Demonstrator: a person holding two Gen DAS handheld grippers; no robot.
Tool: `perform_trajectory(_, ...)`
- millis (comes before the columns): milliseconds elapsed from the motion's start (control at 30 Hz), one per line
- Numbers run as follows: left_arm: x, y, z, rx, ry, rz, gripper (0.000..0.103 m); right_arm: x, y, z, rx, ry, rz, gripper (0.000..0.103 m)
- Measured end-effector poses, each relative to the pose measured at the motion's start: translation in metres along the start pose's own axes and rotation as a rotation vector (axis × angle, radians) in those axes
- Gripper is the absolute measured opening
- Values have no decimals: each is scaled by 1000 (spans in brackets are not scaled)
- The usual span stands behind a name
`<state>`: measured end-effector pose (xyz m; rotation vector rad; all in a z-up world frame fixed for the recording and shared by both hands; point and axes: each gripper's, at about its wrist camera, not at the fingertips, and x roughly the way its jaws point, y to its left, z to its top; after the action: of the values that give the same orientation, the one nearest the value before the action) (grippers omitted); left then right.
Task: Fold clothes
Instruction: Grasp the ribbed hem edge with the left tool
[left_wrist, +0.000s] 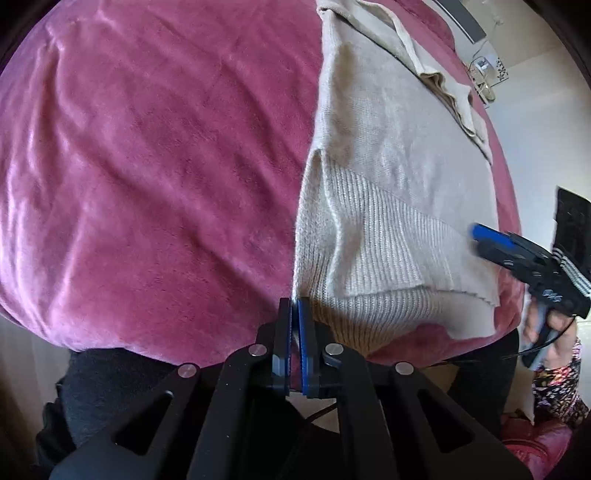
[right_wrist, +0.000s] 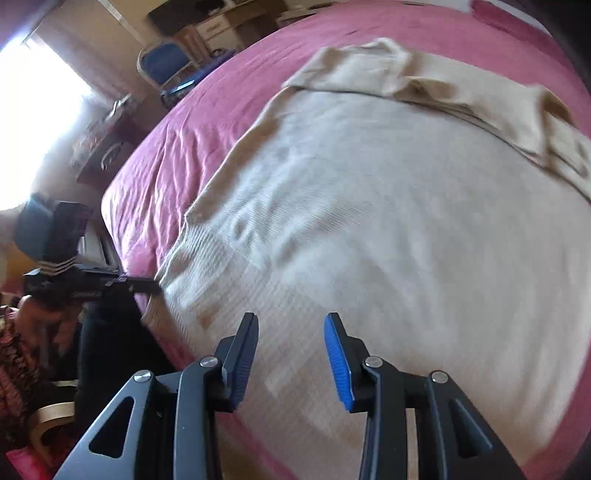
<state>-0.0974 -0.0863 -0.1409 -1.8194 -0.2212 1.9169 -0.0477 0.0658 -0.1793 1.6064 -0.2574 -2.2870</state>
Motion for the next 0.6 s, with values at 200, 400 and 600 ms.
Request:
perform_trajectory(200, 3, 10, -7, -19, 4, -43, 5, 37, 59, -41, -188, 136, 19, 40)
perform_trajectory(400, 7, 10, -7, -2, 7, -35, 8, -33, 18, -94, -71, 52, 134, 40)
perform_trajectory(600, 15, -1, -4, 34, 14, -43, 11, -98, -121, -166, 389, -5, 70, 40)
